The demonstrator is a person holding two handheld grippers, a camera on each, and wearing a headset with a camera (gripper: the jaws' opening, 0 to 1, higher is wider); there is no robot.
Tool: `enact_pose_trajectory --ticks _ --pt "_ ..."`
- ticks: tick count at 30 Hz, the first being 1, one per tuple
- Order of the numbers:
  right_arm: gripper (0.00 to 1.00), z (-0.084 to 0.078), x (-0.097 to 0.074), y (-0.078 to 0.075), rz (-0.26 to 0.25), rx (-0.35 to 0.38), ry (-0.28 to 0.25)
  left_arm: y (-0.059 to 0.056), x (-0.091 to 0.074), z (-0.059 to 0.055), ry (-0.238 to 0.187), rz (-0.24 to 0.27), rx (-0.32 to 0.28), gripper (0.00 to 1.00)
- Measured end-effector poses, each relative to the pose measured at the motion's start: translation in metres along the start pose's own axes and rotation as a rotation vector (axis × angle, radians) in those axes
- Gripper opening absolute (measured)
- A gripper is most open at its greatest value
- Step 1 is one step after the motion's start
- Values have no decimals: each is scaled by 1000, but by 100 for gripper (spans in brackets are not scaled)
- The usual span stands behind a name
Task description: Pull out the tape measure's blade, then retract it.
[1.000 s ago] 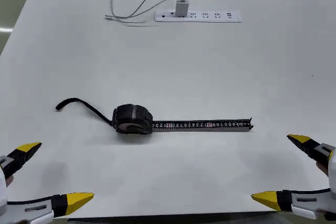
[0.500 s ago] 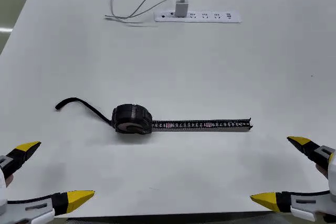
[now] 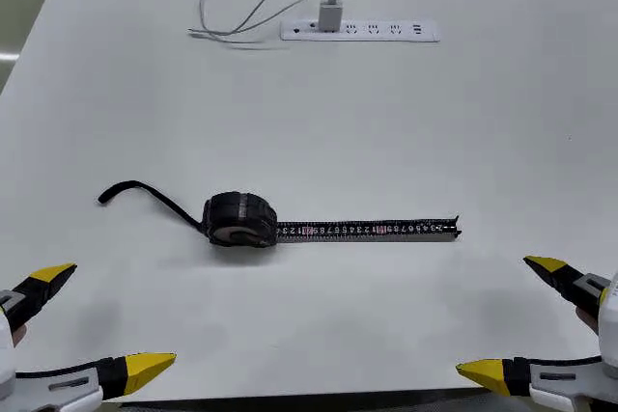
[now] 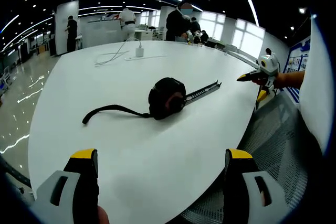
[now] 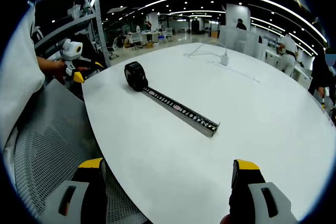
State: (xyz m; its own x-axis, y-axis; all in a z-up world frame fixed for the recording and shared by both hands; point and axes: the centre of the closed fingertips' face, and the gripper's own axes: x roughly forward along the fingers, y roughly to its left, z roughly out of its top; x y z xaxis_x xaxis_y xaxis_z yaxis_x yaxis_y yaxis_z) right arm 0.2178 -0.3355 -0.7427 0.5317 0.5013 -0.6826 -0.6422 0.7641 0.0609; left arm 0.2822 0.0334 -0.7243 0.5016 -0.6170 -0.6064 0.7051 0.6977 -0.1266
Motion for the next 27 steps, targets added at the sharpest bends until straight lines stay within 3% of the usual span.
enact_pose_trajectory --ticks 8,13,19,23,27 --pt "99 0 2 -1 2 -6 0 -5 9 8 -13 23 -5 99" --pt "99 0 2 0 4 0 -4 -12 18 10 -27 18 -55 99" --pt "99 -2 3 1 5 10 -7 -17 29 13 -24 16 -62 99" --pt "99 -4 4 1 3 14 0 -16 35 13 0 51 -56 99" --pt "99 -6 4 1 0 19 2 -15 41 16 -3 59 -81 99"
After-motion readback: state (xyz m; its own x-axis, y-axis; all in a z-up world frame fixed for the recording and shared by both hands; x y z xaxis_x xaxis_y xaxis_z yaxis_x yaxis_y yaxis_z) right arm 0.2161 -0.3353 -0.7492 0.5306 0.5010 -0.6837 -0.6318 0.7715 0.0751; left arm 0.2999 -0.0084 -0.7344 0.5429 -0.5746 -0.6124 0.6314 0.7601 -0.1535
